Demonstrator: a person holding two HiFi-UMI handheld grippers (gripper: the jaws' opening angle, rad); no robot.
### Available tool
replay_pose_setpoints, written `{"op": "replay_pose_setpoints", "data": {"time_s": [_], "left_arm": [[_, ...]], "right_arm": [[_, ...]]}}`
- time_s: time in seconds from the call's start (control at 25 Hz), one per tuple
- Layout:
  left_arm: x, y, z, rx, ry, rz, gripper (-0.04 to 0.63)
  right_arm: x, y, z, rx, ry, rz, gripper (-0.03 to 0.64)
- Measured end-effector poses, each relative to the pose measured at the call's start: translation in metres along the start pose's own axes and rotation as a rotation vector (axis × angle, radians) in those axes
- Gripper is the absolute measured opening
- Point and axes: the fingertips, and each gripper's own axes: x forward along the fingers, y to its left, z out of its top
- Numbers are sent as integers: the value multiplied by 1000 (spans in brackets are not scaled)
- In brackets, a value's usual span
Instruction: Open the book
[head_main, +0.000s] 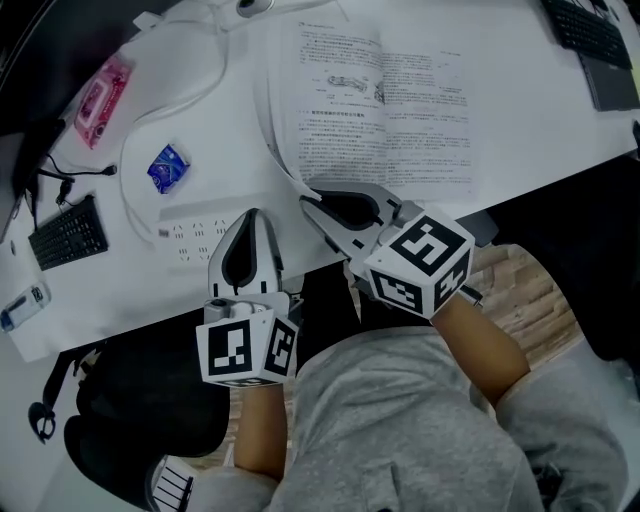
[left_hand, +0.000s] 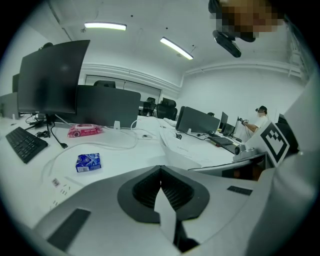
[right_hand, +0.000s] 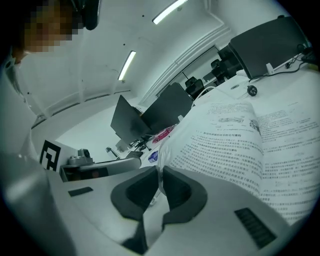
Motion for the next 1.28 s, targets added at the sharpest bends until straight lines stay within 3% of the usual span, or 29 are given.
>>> {"op": "replay_pose_setpoints", "data": {"time_s": [0.56, 0.8, 1.04, 1.28], "left_arm": [[3, -1, -9, 8, 39, -5, 9], [3, -8, -8, 18, 44, -16, 9], [2, -14, -6, 36, 47, -18, 9], [-1, -23, 5, 65, 41, -30, 9]], "right_arm": [[47, -22, -38, 80, 149, -117, 48], [56, -24, -44, 152, 225, -153, 117], [56, -28, -45, 314, 231, -100, 130], [45, -12, -60, 277, 266, -39, 152]]}}
